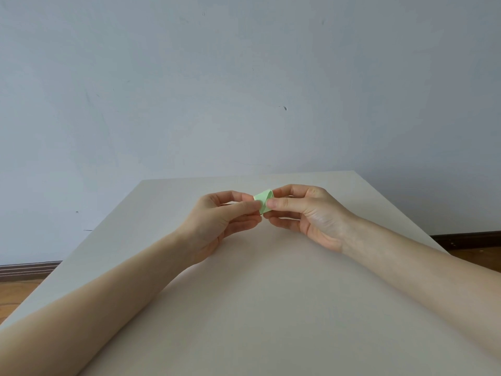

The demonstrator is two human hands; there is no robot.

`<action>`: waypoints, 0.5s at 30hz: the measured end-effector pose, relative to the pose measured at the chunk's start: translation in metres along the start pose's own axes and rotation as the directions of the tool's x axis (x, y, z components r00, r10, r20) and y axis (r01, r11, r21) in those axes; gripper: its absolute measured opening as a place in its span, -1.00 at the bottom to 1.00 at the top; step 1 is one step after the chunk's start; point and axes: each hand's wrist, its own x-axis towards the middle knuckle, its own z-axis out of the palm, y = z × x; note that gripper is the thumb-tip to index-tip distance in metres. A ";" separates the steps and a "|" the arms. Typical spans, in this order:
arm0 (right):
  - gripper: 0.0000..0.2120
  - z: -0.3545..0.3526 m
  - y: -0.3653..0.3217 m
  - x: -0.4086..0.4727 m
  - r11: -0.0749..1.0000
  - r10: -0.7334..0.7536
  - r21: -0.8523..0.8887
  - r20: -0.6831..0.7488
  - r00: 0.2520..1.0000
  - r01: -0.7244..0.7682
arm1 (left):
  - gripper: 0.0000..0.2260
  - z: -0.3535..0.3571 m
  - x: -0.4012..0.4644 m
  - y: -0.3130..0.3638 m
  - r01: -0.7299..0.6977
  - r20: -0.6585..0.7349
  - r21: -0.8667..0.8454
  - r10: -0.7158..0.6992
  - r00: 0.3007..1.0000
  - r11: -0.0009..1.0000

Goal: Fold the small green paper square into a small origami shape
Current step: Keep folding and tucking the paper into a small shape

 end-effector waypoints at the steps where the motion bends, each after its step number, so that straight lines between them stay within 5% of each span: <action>1: -0.89 0.000 0.000 0.000 1.000 0.001 -0.003 -0.002 1.000 -0.001 | -0.91 0.000 0.000 0.000 0.000 -0.004 0.004 0.000 1.000 1.000; 15: -0.89 0.000 0.000 0.000 1.000 -0.005 -0.024 -0.013 1.000 0.004 | -0.90 0.002 -0.003 -0.001 -0.067 0.041 0.012 0.066 0.997 0.998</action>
